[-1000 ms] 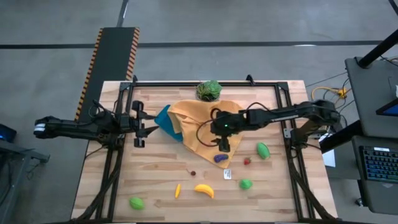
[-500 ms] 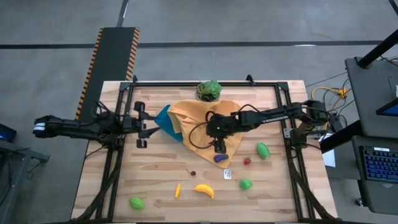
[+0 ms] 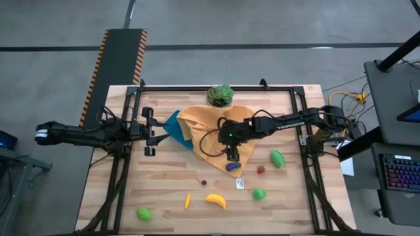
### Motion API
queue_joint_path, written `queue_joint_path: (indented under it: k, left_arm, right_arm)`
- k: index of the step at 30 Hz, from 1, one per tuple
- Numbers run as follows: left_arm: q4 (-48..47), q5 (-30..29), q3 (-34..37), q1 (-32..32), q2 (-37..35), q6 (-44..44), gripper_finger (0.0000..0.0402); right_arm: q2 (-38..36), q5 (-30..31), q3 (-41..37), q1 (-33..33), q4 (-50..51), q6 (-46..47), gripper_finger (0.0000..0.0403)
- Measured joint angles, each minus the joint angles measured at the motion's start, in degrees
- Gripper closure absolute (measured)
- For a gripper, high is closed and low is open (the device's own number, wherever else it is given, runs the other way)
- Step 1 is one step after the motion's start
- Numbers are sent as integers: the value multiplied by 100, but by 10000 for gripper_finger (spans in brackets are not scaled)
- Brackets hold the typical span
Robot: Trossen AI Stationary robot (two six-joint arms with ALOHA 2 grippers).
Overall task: Pick and placing Produce into tupperware
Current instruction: Put the pink peach into the blue bin
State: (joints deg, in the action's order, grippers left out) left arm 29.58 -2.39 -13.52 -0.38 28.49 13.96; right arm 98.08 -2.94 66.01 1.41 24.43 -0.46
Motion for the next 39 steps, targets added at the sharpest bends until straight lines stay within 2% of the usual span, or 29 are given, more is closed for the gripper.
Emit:
queue_joint_path:
  k: [19, 33, 39]
  left_arm:
    - [-2, 0, 0, -2, 116, 0, 250]
    - [3, 0, 0, 0, 186, 0, 250]
    - [-2, 0, 0, 0, 186, 0, 250]
  right_arm:
    - [176, 1, -516, -2, -1133, 253, 170]
    - [873, 0, -505, -2, -1180, 321, 170]
    - [922, -2, -493, -2, -1259, 379, 170]
